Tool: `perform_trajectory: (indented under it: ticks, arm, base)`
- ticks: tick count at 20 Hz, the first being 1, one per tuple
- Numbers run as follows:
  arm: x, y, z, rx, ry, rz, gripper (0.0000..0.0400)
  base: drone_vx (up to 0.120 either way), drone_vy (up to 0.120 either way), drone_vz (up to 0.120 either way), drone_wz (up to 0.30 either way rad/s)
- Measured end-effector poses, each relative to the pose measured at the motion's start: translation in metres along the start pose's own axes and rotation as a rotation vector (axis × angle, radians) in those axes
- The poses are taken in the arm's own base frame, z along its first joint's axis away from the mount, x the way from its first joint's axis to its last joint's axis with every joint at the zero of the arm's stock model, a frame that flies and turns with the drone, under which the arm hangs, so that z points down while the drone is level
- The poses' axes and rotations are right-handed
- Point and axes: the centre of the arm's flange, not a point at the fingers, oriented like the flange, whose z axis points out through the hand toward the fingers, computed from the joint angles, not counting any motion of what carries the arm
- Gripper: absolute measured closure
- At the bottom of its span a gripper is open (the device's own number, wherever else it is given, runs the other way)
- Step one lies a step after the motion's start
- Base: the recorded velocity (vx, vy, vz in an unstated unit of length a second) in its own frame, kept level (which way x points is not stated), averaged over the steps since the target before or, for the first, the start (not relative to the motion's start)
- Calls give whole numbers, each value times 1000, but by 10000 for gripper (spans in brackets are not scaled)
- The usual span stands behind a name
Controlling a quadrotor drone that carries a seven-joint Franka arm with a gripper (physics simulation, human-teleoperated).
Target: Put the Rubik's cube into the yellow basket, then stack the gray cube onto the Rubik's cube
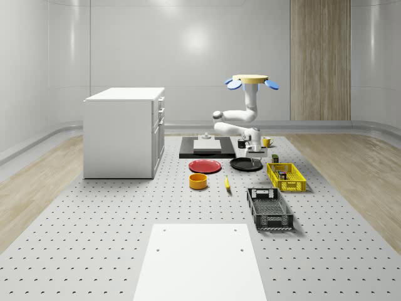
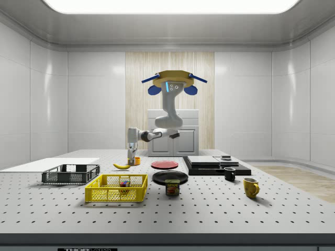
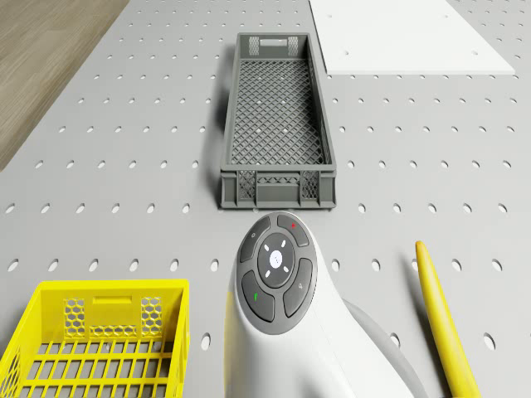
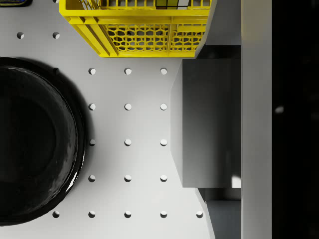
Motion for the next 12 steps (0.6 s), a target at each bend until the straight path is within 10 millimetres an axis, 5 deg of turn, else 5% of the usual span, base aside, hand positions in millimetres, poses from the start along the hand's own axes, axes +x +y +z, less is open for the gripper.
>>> perform_trajectory:
  ticks: [12]
  arm:
    - [0,0,0,0,0,0,150]
  base:
    - [-3,120,0,0]
